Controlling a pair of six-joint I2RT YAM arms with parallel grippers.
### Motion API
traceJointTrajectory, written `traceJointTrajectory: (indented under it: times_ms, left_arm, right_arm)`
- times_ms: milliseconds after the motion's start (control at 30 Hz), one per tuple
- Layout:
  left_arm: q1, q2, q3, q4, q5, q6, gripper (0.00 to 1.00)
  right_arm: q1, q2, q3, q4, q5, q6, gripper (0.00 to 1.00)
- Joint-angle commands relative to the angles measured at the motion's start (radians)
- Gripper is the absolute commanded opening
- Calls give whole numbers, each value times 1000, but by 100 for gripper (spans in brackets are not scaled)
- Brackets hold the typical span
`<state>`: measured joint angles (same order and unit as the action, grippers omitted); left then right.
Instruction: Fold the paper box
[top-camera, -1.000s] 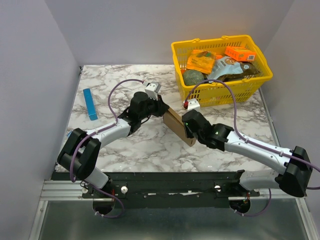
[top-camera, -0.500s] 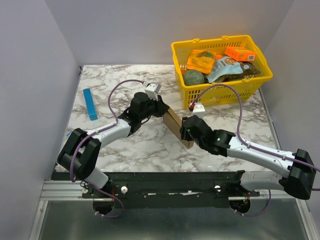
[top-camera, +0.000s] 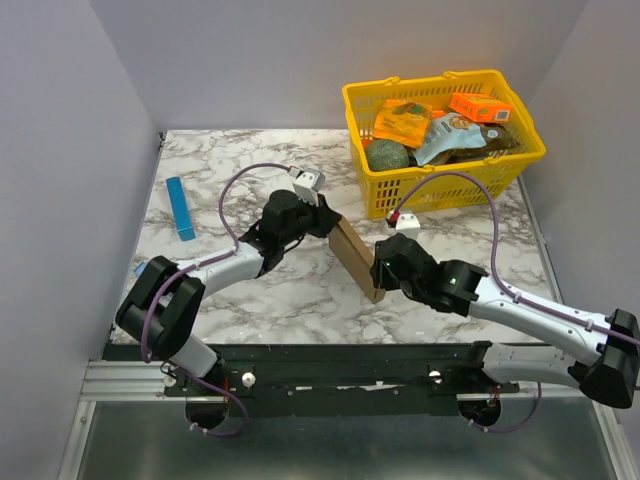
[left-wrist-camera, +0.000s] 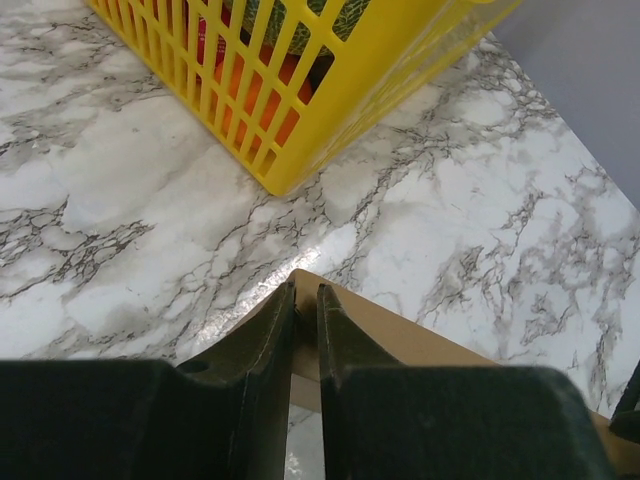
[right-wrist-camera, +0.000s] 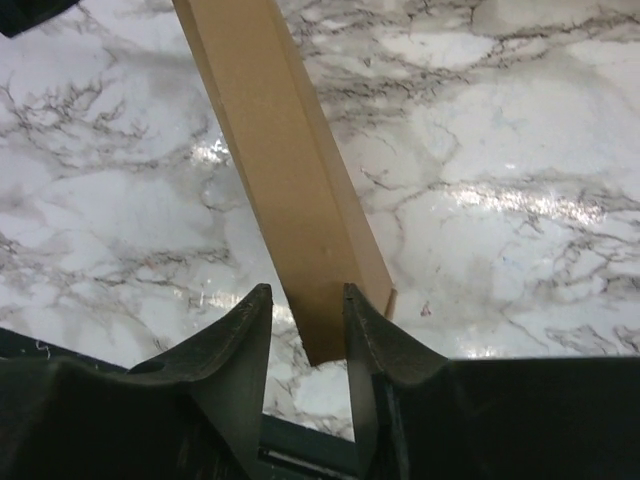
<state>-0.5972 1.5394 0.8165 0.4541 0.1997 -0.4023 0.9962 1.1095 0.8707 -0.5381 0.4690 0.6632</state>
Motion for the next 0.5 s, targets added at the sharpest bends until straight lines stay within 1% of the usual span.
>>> traceJointTrajectory:
  times_ms: [0, 133, 233, 467]
  left_arm:
    - [-1, 62, -54, -222, -46, 66, 20]
    - [-3, 62, -51, -226, -49, 65, 19]
    - [-4, 59, -50, -227, -49, 65, 19]
    - [-7, 59, -45, -241, -54, 65, 19]
  right_arm:
    - [12, -36, 47, -210, -46, 38, 41]
    - [12, -53, 45, -266, -47, 52, 36]
    - [12, -57, 36, -264, -53, 47, 35]
    - [12, -74, 100, -264, -44, 7, 35]
